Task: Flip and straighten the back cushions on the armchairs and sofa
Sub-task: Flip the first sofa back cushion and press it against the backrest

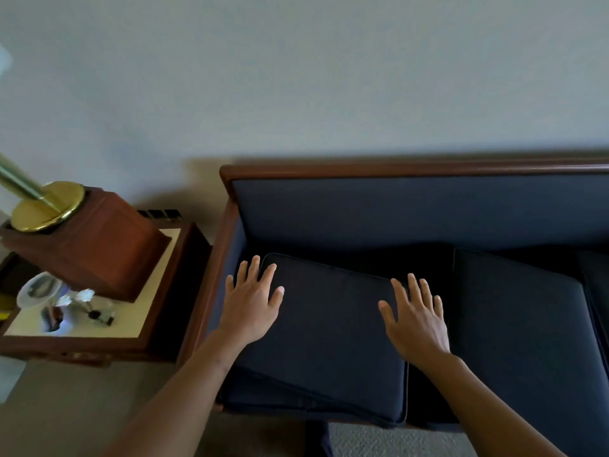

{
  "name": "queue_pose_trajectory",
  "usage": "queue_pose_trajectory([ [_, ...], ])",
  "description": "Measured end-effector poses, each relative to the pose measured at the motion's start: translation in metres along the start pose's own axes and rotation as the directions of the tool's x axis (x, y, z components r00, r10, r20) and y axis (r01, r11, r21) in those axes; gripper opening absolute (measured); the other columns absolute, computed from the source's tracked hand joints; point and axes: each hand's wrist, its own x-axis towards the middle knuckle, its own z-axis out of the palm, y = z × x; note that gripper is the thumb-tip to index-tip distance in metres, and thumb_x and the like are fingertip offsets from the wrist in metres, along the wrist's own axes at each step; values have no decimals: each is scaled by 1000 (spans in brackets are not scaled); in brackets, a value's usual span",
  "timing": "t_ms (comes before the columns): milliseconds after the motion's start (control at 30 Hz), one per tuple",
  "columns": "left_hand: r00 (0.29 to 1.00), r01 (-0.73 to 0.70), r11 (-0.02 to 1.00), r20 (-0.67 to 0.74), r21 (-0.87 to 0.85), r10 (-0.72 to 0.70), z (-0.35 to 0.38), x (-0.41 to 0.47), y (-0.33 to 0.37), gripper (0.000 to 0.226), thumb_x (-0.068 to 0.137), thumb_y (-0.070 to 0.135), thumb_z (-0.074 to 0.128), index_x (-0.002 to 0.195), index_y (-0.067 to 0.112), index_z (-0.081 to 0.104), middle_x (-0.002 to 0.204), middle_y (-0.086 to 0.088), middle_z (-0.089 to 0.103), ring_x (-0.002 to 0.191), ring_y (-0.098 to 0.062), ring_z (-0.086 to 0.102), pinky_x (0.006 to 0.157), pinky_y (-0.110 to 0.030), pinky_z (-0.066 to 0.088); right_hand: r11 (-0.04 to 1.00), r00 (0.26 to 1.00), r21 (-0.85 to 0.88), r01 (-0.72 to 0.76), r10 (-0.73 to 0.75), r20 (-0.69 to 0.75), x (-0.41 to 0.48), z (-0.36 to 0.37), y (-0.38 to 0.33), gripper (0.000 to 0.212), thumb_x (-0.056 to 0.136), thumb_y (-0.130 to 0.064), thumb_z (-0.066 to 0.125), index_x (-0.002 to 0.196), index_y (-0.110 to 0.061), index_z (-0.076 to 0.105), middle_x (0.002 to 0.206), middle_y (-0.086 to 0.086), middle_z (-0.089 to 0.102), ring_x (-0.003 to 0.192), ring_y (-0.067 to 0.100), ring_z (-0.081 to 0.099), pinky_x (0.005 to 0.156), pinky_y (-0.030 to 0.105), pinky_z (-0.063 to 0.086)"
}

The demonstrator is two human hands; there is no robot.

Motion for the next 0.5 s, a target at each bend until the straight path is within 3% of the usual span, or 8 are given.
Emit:
queue_pose_trajectory([
  [267,991,-4,1000,134,-14,6,82,155,-20,61,109,51,43,163,22,37,175,-11,22,161,-33,20,125,-56,26,973,974,65,-219,215,66,109,63,35,65,106,-55,35,163,-24,25,174,8,11,161,28,3,128,48,14],
  [500,942,258,956,255,-143,-216,173,236,-57,75,105,58,47,167,21,26,175,-12,21,160,-32,22,123,-55,32,884,895,162,-439,415,163,185,142,75,71,104,-57,39,163,-19,24,172,11,18,157,31,17,119,53,30],
])
